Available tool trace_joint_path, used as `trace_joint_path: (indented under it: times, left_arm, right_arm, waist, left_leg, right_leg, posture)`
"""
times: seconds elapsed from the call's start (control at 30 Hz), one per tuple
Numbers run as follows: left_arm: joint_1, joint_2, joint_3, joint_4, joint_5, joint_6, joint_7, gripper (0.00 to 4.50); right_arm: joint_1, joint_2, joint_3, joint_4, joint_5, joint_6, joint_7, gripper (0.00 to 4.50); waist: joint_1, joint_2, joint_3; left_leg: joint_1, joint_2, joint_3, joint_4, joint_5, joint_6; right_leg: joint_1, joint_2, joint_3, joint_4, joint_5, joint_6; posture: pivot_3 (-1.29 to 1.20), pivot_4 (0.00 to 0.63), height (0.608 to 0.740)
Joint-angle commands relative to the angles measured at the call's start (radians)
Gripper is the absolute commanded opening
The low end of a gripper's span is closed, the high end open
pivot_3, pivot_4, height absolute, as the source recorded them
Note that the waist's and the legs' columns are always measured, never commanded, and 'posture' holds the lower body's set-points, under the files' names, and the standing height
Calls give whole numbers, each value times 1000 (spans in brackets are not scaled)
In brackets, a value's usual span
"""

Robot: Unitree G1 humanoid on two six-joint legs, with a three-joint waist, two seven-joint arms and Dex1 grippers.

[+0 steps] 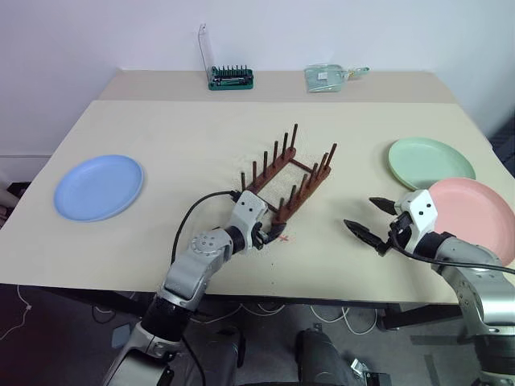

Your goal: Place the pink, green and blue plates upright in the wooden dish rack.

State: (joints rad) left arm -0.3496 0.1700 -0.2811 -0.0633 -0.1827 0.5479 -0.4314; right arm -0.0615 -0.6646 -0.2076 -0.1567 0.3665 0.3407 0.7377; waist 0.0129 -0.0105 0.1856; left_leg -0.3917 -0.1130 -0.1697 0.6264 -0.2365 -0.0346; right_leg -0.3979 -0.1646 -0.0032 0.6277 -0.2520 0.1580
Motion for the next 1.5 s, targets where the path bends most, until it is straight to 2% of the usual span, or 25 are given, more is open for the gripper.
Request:
trace_joint_path:
  times: [0.03,0.07,0.23,0.43,0.5,0.63,0.8,1.03,1.07,1.13,1.27,1.33,1.4,1.43,1.5]
  left_arm:
    - [6,1,8,26,21,-14,4,1243]
    - [6,4,8,30,25,-21,2,779]
    - [5,72,0,54,50,-123,-85,749]
    - [-8,196,7,48,-48,-317,-413,749]
    - [-41,226,1,104,-40,-366,-488,749]
    - [-94,216,-1,193,-48,-428,-589,749]
    - [-181,178,-32,361,40,-535,-598,749]
    - [-220,149,-22,481,43,-628,-652,749]
    - [-222,147,-19,489,39,-632,-660,1549]
    - [-227,143,-15,502,39,-630,-659,2190]
    - [-201,169,3,465,46,-584,-635,4308]
    - [-164,195,20,415,34,-540,-629,4463]
    - [-93,243,35,332,28,-493,-621,4500]
    - [-41,270,53,263,0,-442,-623,4192]
    - [33,304,78,156,-40,-380,-624,3600]
  right_arm:
    - [-16,-1,-7,-45,10,1,-2,4500]
    - [-15,-2,-7,-45,11,0,0,4500]
    - [4,-7,-6,-57,27,11,24,4500]
    - [61,-6,13,-109,50,47,62,4500]
    - [79,-3,18,-134,58,62,64,4500]
    - [115,-6,12,-167,61,77,57,4500]
    - [167,-20,-20,-216,76,105,45,4500]
    - [213,-27,-61,-288,84,146,10,4500]
    - [213,-27,-63,-294,86,151,7,4500]
    - [210,-26,-62,-303,87,159,0,4500]
    - [196,-27,-56,-307,87,177,-11,4500]
    - [197,-27,-54,-311,82,187,-20,4500]
    - [191,-27,-44,-299,68,183,-24,3946]
    - [193,-31,-39,-293,68,191,-20,3673]
    - [204,-40,-32,-289,64,193,-9,2728]
  waist:
    - [0,0,0]
    - [1,0,0]
    - [-2,0,0]
    - [0,0,0]
    - [1,0,0]
    - [1,0,0]
    - [1,0,1]
    - [1,-1,1]
    - [0,-1,1]
    - [0,-1,1]
    - [-2,-1,1]
    - [-4,-1,1]
    - [-8,0,0]
    - [-10,0,0]
    - [-10,0,0]
  left_leg:
    - [0,0,0,0,0,0]
    - [0,0,0,0,0,0]
    - [0,0,0,0,0,0]
    - [-1,0,0,0,0,0]
    - [-2,0,0,0,0,0]
    - [-2,0,0,0,0,1]
    - [-2,0,0,0,-1,1]
    - [-2,0,0,0,-1,1]
    - [-2,0,0,0,-1,1]
    - [-2,0,0,0,-1,2]
    - [-2,0,0,0,-1,2]
    - [-2,0,0,0,-1,2]
    - [-1,0,0,0,-1,2]
    - [-1,1,0,-1,-1,2]
    - [-1,2,0,-1,-1,2]
  right_leg:
    - [0,0,0,0,0,0]
    - [0,0,0,0,0,0]
    - [0,0,0,0,0,0]
    - [-1,0,0,0,0,0]
    - [-2,0,0,-1,0,-1]
    - [-1,0,0,-1,0,-1]
    - [-1,0,0,-2,0,0]
    - [-1,0,0,-2,1,1]
    - [-1,0,0,-2,1,1]
    - [-1,0,0,-2,1,1]
    - [-1,0,0,-2,1,1]
    - [-1,0,0,-2,1,1]
    - [-1,0,0,-2,1,1]
    - [-1,0,0,-2,1,1]
    - [-1,0,0,-1,1,1]
  posture:
    - [0,150,740]
    - [0,150,740]
    - [0,150,740]
    - [0,150,740]
    - [0,150,740]
    - [0,150,740]
    - [0,150,740]
    - [0,150,740]
    - [0,150,740]
    - [0,150,740]
    - [0,150,740]
    - [0,150,740]
    - [0,150,740]
    - [0,150,740]
    - [0,150,740]
